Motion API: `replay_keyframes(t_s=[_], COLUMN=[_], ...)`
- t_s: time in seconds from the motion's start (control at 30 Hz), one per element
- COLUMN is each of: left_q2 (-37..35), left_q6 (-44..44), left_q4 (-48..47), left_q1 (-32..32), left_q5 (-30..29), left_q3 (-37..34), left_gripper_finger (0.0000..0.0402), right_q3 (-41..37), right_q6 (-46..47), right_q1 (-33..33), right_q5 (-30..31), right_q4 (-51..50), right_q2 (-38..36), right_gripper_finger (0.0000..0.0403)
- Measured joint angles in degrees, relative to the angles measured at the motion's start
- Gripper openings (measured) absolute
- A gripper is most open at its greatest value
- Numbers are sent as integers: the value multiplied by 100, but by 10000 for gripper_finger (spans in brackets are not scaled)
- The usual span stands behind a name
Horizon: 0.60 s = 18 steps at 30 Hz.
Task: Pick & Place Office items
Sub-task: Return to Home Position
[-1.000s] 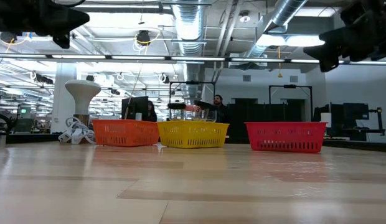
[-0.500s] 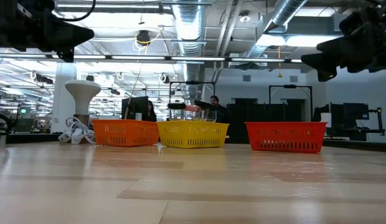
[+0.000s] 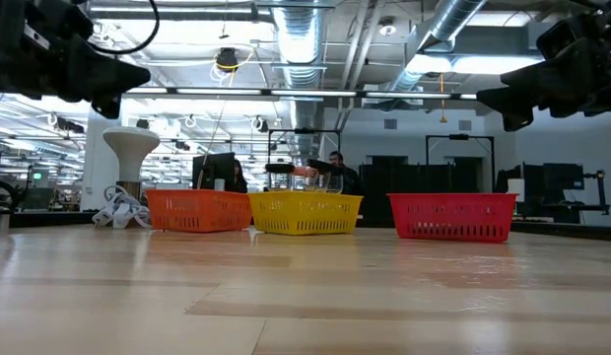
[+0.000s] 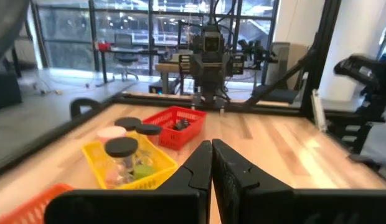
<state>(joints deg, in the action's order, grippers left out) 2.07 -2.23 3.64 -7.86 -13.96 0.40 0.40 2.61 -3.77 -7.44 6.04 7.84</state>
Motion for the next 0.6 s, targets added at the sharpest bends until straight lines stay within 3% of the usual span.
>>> replay_keyframes(t_s=[0.6], left_q2=[735], left_q6=[-300], left_q4=[46], left_q1=[0], left_q5=[12], left_q3=[-4], left_gripper_finger=[5], right_q3=[-4], right_q6=[0], right_q1=[0], right_q5=[0], right_q4=[-4], right_q2=[0], right_gripper_finger=[221])
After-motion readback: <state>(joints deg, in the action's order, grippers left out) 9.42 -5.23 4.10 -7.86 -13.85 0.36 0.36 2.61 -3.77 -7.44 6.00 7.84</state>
